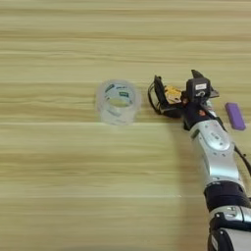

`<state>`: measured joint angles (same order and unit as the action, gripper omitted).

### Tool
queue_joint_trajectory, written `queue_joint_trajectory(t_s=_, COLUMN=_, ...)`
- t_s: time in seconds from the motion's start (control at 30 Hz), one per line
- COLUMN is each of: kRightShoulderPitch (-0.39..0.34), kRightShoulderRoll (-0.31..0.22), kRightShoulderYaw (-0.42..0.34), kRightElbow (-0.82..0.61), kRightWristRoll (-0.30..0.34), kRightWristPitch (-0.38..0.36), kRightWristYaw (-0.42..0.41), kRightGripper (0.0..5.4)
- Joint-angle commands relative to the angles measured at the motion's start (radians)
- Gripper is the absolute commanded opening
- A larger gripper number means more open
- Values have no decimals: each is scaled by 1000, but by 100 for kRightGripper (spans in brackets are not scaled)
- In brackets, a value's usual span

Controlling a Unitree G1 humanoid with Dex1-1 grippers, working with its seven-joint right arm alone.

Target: Move the objects on the table

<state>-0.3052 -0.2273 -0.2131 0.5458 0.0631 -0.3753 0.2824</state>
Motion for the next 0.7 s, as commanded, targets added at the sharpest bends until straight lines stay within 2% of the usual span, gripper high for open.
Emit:
queue_joint_trajectory(t_s=0.03, kRightShoulderPitch=-78, kRightShoulderRoll=-33, kRightShoulderYaw=-2, kRightElbow=8, kRightWristRoll=-7, kRightWristPitch=-47, kRightWristYaw=-34, kRightGripper=537)
queue_joint_trajectory(t_s=0.23, kRightShoulderPitch=-87, kRightShoulderRoll=-38, kRightShoulderYaw=8, kRightElbow=51, kRightWristRoll=-14, kRightWristPitch=-70, kRightWristYaw=-53, kRightGripper=537)
queue_joint_trajectory(t_s=0.7, kRightShoulderPitch=-117, kRightShoulderRoll=-43, kRightShoulderYaw=9, kRightElbow=161, kRightWristRoll=-5, kRightWristPitch=-22, kRightWristYaw=-54, kRightGripper=537)
